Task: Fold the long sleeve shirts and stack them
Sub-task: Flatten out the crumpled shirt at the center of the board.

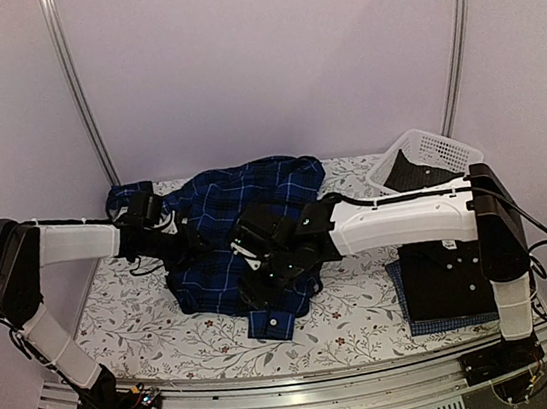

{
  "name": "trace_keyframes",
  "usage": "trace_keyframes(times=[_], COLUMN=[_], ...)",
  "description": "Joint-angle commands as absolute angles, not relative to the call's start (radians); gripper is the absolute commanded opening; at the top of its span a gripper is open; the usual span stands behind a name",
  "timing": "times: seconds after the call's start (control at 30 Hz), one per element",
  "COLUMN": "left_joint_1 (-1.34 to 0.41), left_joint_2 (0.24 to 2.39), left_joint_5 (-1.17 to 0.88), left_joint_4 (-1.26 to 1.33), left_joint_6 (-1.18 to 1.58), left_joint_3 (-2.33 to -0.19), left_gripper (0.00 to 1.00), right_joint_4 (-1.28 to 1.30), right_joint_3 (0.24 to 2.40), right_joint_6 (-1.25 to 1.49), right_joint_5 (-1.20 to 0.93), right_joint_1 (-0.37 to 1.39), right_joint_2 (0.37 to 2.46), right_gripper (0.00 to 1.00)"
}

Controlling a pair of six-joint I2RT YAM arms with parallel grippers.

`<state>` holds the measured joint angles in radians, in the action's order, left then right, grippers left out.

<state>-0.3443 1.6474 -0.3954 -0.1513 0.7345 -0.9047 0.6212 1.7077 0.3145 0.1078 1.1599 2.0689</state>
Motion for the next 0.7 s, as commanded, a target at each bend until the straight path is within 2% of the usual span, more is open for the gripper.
trace_keyframes(times=[0.0, 0.4, 0.53, 0.67], left_joint_1=[-0.358, -0.364, -0.367, -0.372], left_joint_2=[1.615, 1.619, 1.621, 1.631], left_joint_5=[-0.423, -0.443, -0.445, -0.445], left_joint_4=[-0.082, -0.059, -0.051, -0.046], left_joint_6=[0.756, 0.753, 0.757, 0.76], left_joint_3=[-0.868, -0.856, -0.852, -0.857], left_gripper=[0.49, 0.48, 0.48, 0.48], right_joint_4=[0.666, 0.683, 0.7, 0.718], right_joint_3=[1.695, 1.713, 1.736, 1.743], right_joint_6=[0.455, 0.538, 0.535, 0.538], right_joint_5=[0.116, 0.093, 0.093, 0.094], right_joint_1=[1.192, 1.242, 1.256, 1.265], right_joint_2=[2.102, 2.2, 2.261, 2.304], right_gripper=[0.67, 0.62, 0.63, 0.68])
